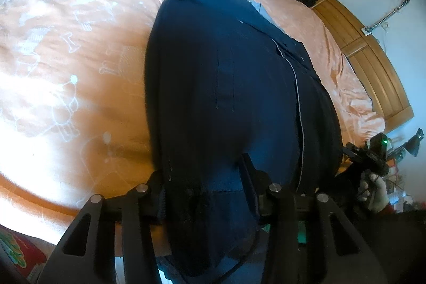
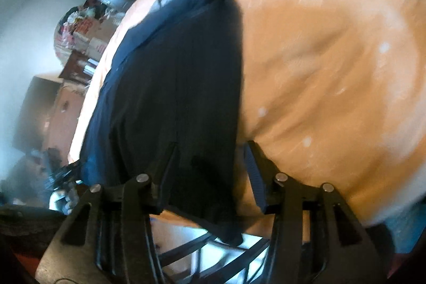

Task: Fold small clothes

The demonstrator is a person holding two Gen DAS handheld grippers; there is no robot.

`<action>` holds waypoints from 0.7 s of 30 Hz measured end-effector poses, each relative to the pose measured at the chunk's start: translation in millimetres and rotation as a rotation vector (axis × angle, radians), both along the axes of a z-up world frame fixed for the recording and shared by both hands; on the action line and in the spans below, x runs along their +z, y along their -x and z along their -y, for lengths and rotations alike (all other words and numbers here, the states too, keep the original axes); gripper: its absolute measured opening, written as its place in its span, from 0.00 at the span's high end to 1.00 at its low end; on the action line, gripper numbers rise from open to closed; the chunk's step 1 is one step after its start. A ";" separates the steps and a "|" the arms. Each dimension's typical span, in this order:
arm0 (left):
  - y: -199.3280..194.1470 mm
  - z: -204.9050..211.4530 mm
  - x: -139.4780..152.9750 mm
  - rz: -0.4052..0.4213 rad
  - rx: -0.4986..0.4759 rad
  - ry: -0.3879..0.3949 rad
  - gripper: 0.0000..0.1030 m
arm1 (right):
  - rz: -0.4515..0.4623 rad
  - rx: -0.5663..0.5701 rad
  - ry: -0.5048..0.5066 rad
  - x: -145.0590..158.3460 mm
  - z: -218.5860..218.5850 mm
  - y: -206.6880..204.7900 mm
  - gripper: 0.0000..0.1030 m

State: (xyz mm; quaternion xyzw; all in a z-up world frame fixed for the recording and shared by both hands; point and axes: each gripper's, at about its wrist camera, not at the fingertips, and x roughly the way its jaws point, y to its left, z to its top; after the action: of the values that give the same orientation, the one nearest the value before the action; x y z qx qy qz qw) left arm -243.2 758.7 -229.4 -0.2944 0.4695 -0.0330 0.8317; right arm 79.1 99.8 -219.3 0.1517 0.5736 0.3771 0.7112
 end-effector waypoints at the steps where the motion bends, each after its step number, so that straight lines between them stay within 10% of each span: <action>1: -0.7 0.1 -0.2 0.003 -0.007 0.013 0.55 | -0.038 0.006 -0.025 -4.5 -1.0 -0.2 0.54; 5: 0.0 5.9 0.6 0.003 -0.051 0.028 0.82 | -0.087 0.078 -0.040 -5.5 -7.1 19.5 0.54; 10: -6.8 6.0 -11.2 -0.013 -0.029 0.055 0.83 | -0.087 0.069 -0.020 -12.9 -9.3 20.7 0.59; 12: -10.9 8.5 -8.7 -0.007 -0.025 0.078 0.85 | -0.048 0.085 0.001 -1.5 -14.9 24.2 0.93; 21: -49.2 -20.9 81.6 0.309 0.087 0.321 0.97 | 0.074 0.044 -0.362 115.7 -20.2 -13.8 0.96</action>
State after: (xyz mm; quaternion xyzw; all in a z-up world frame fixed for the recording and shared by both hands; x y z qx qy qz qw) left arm -194.0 779.7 -147.8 -0.4344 0.3120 -0.1160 0.8370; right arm 93.0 120.0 -103.5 0.2507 0.4728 0.4948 0.6847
